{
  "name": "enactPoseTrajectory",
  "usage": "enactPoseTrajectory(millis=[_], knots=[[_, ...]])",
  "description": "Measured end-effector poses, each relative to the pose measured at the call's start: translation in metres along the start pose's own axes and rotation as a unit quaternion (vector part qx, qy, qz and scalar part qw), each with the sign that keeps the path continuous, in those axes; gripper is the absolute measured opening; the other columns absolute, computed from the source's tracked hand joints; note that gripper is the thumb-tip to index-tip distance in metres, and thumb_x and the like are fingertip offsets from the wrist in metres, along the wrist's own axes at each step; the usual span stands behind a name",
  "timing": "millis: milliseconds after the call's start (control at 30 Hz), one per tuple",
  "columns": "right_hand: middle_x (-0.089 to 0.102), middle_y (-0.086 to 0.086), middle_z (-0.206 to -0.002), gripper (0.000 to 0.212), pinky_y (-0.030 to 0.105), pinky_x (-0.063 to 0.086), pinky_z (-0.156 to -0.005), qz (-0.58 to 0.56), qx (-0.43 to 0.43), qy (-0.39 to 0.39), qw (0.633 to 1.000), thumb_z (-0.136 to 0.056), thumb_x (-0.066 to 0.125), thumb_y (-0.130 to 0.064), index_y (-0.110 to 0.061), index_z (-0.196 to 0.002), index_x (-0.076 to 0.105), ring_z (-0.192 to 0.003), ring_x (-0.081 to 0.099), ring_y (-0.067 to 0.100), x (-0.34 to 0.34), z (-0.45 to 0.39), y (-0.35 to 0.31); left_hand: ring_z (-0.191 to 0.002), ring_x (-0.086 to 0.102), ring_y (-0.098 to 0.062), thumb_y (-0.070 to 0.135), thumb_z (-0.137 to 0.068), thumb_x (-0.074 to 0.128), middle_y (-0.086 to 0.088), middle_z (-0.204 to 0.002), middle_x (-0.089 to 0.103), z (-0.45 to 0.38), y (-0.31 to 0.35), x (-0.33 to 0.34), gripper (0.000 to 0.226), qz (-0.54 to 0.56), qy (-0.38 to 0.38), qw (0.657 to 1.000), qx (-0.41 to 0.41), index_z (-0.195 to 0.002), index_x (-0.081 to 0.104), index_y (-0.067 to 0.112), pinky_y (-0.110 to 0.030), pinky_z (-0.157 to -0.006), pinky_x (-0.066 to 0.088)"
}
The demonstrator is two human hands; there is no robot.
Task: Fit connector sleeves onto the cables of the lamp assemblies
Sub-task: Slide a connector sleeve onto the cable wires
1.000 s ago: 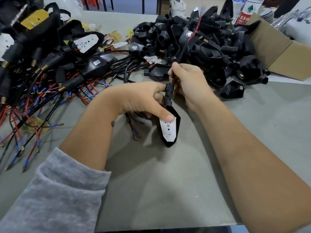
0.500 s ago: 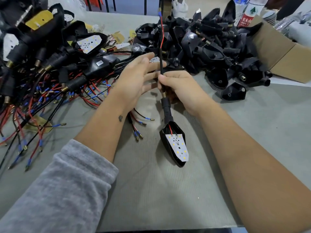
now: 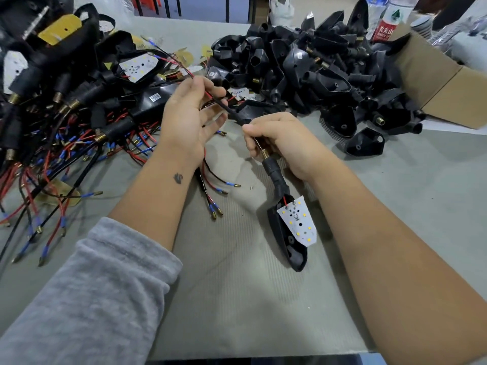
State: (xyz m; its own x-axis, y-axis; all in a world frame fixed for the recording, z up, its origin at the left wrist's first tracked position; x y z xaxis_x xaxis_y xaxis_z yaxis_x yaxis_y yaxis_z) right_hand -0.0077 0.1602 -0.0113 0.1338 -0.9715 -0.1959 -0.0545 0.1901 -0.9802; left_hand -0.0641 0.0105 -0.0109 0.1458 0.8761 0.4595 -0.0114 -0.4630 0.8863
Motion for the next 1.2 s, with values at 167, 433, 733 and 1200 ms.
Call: enactPoseTrajectory(millis=[167,433,733,1200], knots=[[0.053,0.001,-0.059,0.033,0.024,0.042,-0.061,0.013,-0.002,-0.015,1.0,-0.094,0.053,-0.015,-0.008,-0.061,0.055,-0.054,0.051,0.011,-0.003,0.0,0.002,-0.067,0.061,-0.01,0.023,-0.105,0.04,0.004,-0.076,0.071,-0.001,-0.001,-0.002,0.028,0.004,0.034,0.999,0.022,-0.084,0.056,0.017,-0.023,-0.064,0.051],[0.049,-0.001,-0.057,0.037,0.018,0.035,-0.054,-0.013,-0.028,0.103,0.994,-0.099,0.052,-0.018,-0.011,-0.063,0.053,-0.05,0.042,0.007,-0.003,-0.003,0.003,-0.068,0.064,-0.012,0.025,-0.104,0.042,-0.003,-0.086,0.073,0.003,0.002,-0.002,0.021,-0.046,0.025,0.999,0.002,-0.1,0.061,0.016,-0.027,-0.065,0.055],[0.064,0.031,-0.082,0.028,0.019,0.038,-0.043,-0.041,-0.05,0.33,0.942,-0.104,0.042,-0.028,-0.011,-0.083,0.044,-0.046,0.049,0.008,-0.016,-0.005,0.007,-0.07,0.062,-0.01,0.018,-0.095,0.058,-0.002,-0.083,0.071,0.019,-0.002,0.017,0.014,-0.332,-0.111,0.935,0.05,-0.081,0.06,0.023,-0.022,-0.059,0.049],[0.052,0.003,-0.072,0.028,0.025,0.049,-0.049,-0.08,0.007,0.46,0.884,-0.104,0.039,-0.032,-0.011,-0.086,0.04,-0.045,0.057,0.015,-0.027,-0.007,0.016,-0.087,0.057,-0.008,0.038,-0.09,0.063,0.007,-0.094,0.063,0.011,-0.006,-0.002,0.02,-0.549,-0.048,0.813,0.187,-0.081,0.071,0.021,-0.03,-0.08,0.047]])
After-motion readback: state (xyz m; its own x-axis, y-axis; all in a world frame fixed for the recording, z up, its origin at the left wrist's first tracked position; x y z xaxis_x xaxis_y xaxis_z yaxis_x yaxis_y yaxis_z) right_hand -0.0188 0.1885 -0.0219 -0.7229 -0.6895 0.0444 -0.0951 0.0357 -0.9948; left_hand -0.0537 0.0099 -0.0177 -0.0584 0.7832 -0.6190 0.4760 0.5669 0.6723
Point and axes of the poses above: each hand's wrist, its own z-axis away from the middle knuckle, its own x-axis out of the palm, y = z × x, the point moved 1 cm from there along -z, towards the middle knuckle
